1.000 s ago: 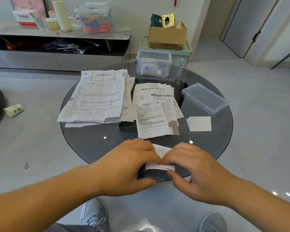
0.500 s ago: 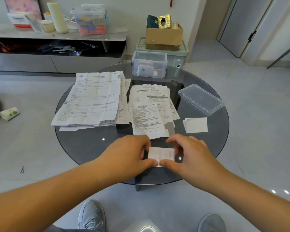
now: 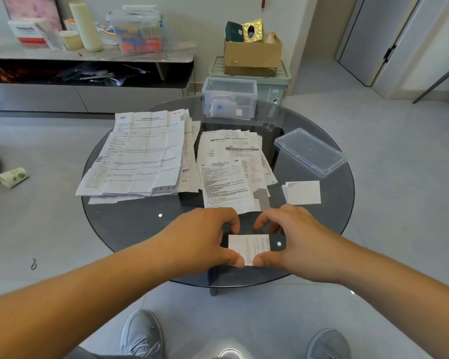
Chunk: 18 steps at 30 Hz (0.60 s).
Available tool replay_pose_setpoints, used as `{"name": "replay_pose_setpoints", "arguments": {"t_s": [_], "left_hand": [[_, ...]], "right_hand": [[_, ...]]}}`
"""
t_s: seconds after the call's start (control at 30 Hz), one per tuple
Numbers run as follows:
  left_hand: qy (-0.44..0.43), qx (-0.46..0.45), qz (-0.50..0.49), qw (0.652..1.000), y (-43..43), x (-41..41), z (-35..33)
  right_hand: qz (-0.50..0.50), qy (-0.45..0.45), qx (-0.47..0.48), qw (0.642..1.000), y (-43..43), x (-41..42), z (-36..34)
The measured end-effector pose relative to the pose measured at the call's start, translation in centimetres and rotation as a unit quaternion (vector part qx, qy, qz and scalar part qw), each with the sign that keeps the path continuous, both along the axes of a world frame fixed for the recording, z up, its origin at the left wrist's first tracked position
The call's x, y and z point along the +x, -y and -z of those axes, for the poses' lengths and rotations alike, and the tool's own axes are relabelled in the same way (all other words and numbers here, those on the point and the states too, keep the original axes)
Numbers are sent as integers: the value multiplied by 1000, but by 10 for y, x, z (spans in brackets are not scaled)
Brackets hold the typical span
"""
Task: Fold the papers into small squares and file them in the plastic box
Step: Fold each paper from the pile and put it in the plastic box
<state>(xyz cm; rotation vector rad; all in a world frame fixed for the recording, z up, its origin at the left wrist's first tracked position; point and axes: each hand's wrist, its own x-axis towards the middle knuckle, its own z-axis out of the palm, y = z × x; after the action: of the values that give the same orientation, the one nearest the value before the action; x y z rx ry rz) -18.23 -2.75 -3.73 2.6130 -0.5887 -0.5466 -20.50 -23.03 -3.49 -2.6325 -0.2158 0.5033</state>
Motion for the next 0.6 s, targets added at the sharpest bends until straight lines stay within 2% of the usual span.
{"name": "replay_pose_setpoints", "arguments": {"t_s": [0.2,0.43,0.6], "left_hand": [[7,-14,-4,1000,3,0,-1],[71,-22,42,996,10,-6,2],[130,-83,5,988,22,13,-11]], "right_hand": [[-48,46,-16,998,-8,-3,0],[-46,-15,104,993,3,2,-7],[30,88,127,987,52,46,-38]]}}
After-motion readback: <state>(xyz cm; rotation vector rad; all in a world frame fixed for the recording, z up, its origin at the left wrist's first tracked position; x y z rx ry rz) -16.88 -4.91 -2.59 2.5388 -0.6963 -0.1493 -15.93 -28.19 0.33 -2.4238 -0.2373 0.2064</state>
